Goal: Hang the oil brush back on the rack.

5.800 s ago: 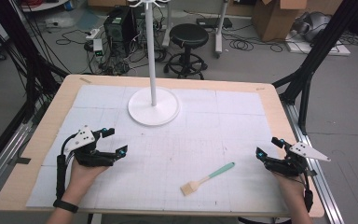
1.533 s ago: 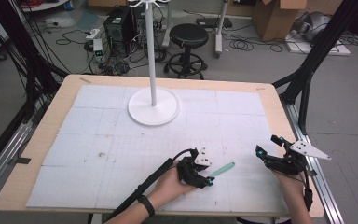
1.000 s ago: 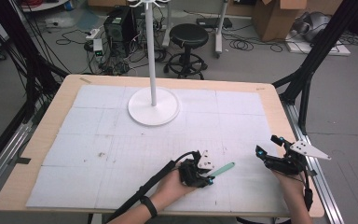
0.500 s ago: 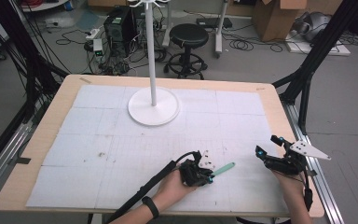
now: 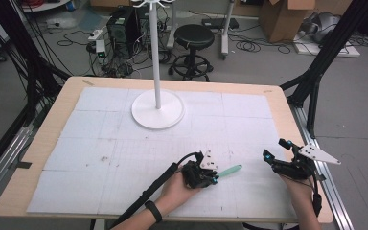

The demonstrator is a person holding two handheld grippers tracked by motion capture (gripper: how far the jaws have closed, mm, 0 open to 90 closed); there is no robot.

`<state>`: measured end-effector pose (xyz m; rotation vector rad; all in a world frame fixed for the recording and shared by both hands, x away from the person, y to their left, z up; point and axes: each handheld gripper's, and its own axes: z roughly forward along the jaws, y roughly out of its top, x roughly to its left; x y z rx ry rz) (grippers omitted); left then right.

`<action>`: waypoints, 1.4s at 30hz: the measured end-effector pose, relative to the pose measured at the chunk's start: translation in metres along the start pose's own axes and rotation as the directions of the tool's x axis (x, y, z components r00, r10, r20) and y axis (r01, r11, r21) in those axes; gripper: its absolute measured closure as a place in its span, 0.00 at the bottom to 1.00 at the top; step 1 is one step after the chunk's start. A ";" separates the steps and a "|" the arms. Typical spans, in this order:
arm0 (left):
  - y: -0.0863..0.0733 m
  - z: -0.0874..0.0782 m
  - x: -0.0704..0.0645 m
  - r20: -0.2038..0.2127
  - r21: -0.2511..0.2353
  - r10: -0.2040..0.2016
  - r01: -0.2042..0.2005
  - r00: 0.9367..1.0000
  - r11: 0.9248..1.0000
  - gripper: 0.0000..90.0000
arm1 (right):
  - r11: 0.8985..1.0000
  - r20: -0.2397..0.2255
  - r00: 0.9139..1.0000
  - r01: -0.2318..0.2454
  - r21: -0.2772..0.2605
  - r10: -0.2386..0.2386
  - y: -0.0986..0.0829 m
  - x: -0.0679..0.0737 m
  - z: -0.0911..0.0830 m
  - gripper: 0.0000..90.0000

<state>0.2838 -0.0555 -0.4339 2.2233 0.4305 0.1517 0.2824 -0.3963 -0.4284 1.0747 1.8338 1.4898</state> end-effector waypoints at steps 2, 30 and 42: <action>0.001 -0.005 0.002 -0.001 -0.013 -0.006 0.005 1.000 1.000 0.91 | 1.000 0.001 1.000 0.002 0.001 -0.002 0.000 0.000 0.000 0.17; -0.013 -0.148 0.074 -0.134 -0.392 -0.197 0.131 0.971 0.911 0.91 | 1.000 0.005 1.000 0.005 0.005 -0.005 0.000 0.001 0.001 0.17; -0.018 -0.208 0.100 -0.256 -0.523 -0.257 0.090 0.932 0.848 0.91 | 1.000 0.008 1.000 0.005 0.005 -0.005 0.000 0.001 0.001 0.17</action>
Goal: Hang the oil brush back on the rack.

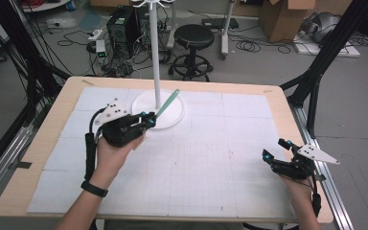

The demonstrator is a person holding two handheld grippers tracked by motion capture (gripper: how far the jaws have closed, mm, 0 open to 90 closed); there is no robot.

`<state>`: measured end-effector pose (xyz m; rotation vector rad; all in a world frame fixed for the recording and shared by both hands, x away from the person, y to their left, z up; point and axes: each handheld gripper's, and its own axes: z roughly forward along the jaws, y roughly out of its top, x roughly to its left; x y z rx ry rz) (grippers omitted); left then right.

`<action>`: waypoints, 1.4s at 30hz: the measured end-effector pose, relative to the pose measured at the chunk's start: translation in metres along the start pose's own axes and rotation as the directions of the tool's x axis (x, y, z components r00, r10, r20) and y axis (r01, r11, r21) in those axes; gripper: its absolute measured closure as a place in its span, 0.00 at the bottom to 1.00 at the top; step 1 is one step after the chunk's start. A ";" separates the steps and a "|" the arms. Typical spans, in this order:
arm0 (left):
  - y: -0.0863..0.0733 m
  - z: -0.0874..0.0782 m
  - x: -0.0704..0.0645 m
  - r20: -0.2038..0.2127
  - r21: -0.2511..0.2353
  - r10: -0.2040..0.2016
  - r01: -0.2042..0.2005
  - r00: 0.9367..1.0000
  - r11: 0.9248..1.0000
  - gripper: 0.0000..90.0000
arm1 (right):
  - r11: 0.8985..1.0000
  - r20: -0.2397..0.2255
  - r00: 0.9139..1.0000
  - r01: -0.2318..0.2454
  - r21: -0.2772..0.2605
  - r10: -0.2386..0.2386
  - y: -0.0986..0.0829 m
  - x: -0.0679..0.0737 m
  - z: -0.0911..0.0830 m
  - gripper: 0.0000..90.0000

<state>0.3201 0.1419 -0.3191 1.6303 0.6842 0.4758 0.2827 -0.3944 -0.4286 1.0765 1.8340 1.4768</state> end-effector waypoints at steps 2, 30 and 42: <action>0.005 -0.005 0.006 -0.024 -0.021 0.001 -0.002 1.000 1.000 0.91 | 1.000 -0.001 1.000 -0.002 0.004 0.002 0.000 0.000 0.000 0.17; 0.097 -0.038 0.049 -0.189 -0.197 0.049 -0.087 0.981 0.977 0.91 | 1.000 -0.007 1.000 0.005 0.008 -0.005 0.000 0.000 0.002 0.17; 0.109 -0.039 0.062 -0.181 -0.260 0.001 -0.049 0.983 0.964 0.91 | 1.000 -0.010 1.000 0.001 0.007 -0.001 0.000 0.001 0.002 0.17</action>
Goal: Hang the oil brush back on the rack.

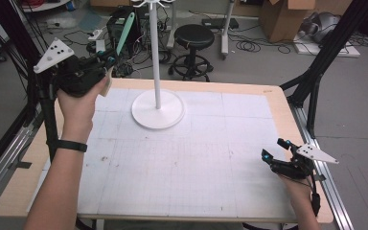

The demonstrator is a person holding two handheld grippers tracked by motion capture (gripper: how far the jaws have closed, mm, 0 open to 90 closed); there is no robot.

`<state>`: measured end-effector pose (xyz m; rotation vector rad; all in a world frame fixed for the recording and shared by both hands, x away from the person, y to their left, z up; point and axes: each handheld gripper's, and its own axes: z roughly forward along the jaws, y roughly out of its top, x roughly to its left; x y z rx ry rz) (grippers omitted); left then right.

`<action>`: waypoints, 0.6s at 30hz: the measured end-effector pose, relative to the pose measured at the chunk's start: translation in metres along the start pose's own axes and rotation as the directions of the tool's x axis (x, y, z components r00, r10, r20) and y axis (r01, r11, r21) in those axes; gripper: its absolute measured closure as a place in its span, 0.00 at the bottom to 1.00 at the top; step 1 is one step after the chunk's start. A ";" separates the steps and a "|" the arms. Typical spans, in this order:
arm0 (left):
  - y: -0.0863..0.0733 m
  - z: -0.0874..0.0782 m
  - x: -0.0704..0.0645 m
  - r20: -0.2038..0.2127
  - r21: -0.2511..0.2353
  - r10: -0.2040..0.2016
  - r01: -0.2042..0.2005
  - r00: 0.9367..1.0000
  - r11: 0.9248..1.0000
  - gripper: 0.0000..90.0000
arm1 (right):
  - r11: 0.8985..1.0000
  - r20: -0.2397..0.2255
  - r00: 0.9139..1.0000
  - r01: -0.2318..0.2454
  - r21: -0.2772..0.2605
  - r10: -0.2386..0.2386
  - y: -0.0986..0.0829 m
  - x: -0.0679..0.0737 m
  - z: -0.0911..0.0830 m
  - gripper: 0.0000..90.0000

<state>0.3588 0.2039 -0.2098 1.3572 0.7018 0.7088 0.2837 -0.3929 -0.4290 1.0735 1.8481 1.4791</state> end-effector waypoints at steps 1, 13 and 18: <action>0.001 0.000 0.001 0.003 0.002 0.002 -0.002 1.000 1.000 0.91 | 1.000 0.002 1.000 -0.001 -0.002 0.001 0.000 0.000 0.000 0.17; 0.006 0.009 0.009 0.001 0.012 0.006 -0.006 1.000 1.000 0.91 | 1.000 0.002 1.000 -0.004 -0.004 0.004 0.000 0.000 -0.001 0.17; 0.006 0.014 0.014 0.005 0.002 -0.017 0.017 1.000 1.000 0.91 | 1.000 0.001 1.000 0.000 -0.003 0.000 0.000 0.000 0.000 0.17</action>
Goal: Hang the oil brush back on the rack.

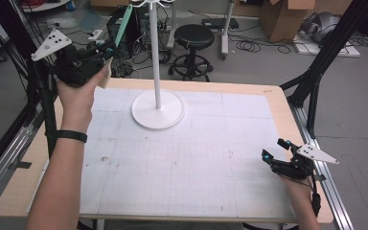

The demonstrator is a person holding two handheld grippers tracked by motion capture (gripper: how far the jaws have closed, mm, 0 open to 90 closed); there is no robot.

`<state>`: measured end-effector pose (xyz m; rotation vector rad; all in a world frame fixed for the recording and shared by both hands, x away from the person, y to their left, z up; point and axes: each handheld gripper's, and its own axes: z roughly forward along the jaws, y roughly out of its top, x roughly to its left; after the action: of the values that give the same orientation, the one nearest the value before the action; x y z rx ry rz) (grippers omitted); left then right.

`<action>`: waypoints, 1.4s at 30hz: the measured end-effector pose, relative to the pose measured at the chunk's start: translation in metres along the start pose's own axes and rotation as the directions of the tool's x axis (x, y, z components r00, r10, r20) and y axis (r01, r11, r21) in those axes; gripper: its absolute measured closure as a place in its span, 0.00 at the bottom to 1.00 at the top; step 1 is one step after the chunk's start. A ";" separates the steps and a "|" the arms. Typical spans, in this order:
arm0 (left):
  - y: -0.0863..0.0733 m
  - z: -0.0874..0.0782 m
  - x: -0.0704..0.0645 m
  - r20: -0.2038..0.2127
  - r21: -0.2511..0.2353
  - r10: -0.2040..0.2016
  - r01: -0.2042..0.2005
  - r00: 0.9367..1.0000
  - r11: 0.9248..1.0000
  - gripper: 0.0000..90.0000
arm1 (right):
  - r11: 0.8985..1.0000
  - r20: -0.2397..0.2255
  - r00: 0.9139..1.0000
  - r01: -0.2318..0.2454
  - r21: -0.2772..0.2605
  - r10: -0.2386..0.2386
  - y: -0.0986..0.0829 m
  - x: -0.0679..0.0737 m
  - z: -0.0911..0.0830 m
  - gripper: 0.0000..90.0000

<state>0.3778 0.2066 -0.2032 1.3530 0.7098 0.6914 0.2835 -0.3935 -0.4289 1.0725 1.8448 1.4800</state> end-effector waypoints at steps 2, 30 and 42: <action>-0.001 0.002 0.002 -0.003 0.001 -0.004 0.004 1.000 1.000 0.91 | 1.000 0.000 1.000 -0.001 0.000 0.001 0.000 -0.001 0.000 0.17; -0.004 0.019 0.003 0.012 0.016 -0.007 0.007 1.000 1.000 0.91 | 1.000 0.000 1.000 -0.006 -0.001 0.006 -0.001 -0.002 -0.002 0.17; -0.013 0.037 0.002 0.008 0.018 -0.012 0.012 1.000 1.000 0.91 | 1.000 0.001 1.000 -0.006 0.001 0.006 -0.002 -0.002 -0.002 0.18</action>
<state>0.4083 0.1846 -0.2131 1.3667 0.7189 0.6712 0.2825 -0.3969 -0.4301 1.0802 1.8428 1.4818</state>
